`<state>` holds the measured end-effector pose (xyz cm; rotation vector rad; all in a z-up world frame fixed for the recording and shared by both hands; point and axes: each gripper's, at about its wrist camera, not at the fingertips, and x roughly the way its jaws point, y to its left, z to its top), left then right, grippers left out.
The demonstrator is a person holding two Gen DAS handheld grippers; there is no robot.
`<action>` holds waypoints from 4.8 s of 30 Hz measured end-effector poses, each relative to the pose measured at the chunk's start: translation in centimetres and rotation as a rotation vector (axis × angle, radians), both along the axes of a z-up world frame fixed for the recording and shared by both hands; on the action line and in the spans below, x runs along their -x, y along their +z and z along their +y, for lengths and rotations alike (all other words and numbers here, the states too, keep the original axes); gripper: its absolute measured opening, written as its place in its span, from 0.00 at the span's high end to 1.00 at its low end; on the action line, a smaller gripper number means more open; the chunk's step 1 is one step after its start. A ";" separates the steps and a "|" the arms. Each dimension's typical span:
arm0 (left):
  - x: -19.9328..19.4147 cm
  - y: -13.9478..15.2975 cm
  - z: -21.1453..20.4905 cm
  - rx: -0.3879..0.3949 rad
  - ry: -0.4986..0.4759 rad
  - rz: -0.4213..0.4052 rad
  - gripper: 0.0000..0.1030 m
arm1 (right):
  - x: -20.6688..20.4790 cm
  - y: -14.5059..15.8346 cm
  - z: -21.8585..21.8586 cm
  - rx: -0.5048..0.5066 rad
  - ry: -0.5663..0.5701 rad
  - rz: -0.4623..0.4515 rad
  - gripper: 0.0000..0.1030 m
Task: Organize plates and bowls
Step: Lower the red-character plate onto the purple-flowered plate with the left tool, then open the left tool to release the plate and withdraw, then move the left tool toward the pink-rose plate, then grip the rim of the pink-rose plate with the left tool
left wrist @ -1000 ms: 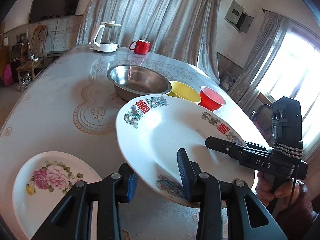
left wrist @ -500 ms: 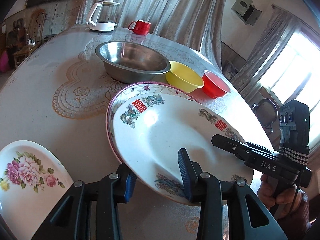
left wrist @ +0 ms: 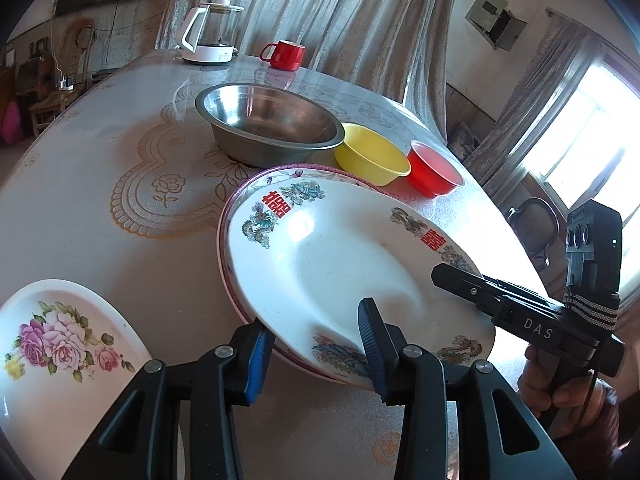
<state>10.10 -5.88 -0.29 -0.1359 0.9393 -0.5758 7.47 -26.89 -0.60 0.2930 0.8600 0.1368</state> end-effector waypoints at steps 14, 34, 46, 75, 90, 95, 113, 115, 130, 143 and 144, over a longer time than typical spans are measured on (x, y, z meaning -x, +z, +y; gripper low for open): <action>0.3 0.0 0.7 -0.012 0.046 -0.003 0.59 | 1.0 0.0 -0.2 0.072 -0.028 0.006 0.69; 0.8 0.3 0.9 0.020 0.039 -0.016 0.45 | 1.0 -0.3 0.0 0.082 -0.045 0.005 0.70; 0.7 0.7 0.7 0.015 0.049 -0.046 0.44 | 0.9 -0.1 0.5 0.148 -0.053 -0.015 0.72; 1.9 0.4 1.7 -0.053 0.089 -0.069 0.44 | 2.0 1.1 1.8 0.190 -0.045 -0.035 0.71; 2.4 3.3 7.0 -0.014 0.202 -0.134 0.42 | 3.3 4.1 5.8 0.085 0.166 -0.139 0.63; 2.3 3.8 10.5 -0.016 0.283 -0.145 0.42 | 3.4 3.7 9.5 0.008 0.349 -0.111 0.62; 5.2 -0.8 20.6 -0.049 0.445 -0.071 0.53 | 0.3 -1.5 19.8 -0.137 0.592 0.087 0.58; 5.1 -1.5 20.8 -0.043 0.448 -0.050 0.54 | -0.2 -1.8 19.7 -0.143 0.588 0.098 0.58; 4.4 -3.3 19.6 -0.034 0.457 -0.017 0.76 | -1.2 -2.7 22.0 -0.011 0.571 0.080 0.58; 5.6 -2.6 19.6 0.033 0.413 -0.089 0.76 | -0.9 -2.5 21.4 -0.004 0.530 0.052 0.60; 5.7 -2.5 19.6 0.039 0.409 -0.093 0.76 | -0.8 -2.4 21.4 -0.007 0.529 0.049 0.60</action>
